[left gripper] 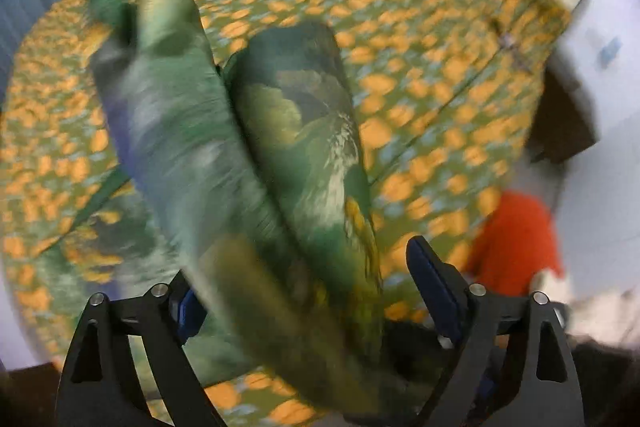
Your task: Fold large clothes
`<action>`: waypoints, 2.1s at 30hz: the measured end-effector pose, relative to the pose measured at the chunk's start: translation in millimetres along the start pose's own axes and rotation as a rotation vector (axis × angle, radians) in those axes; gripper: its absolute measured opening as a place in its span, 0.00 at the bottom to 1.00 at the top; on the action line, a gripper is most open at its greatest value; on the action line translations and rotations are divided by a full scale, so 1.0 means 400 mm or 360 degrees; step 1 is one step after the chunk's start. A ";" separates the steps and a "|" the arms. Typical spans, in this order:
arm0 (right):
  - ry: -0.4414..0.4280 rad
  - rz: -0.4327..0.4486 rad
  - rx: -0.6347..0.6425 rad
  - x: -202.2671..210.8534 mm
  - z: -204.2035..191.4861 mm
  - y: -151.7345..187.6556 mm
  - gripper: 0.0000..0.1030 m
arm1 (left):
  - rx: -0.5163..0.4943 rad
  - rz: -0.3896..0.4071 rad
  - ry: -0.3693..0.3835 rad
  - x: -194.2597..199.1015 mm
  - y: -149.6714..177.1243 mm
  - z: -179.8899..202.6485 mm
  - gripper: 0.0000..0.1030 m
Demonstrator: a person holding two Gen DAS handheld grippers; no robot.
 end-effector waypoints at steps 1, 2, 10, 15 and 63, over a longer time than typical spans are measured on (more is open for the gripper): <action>-0.0015 0.0006 0.0052 0.001 -0.027 -0.002 0.36 | -0.0008 -0.0026 -0.0075 -0.009 0.021 -0.014 0.86; -0.0034 0.0012 0.0100 0.004 -0.051 -0.001 0.35 | 0.0010 -0.0038 -0.0092 -0.013 0.033 -0.023 0.83; -0.0102 0.0014 0.0078 0.017 -0.090 -0.008 0.45 | 0.0234 0.0052 0.0041 0.002 0.072 -0.122 0.26; -0.0300 0.0092 -0.0142 0.071 -0.057 -0.035 0.61 | 0.0366 0.0122 0.0076 0.044 0.100 -0.230 0.25; -0.0390 -0.0807 -0.0410 -0.810 -0.294 -0.013 0.38 | 0.1215 0.0487 0.0409 -0.115 0.540 -0.816 0.43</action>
Point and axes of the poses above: each gripper's, at about its wrist camera, not at the fingertips, and x roughly against the way its jaws point, z to its right, y to its underside, the point moved 5 cm from there along -x, roughly the way its jaws point, and after that the axes turned 6 degrees about z, right-handed, at the moved point
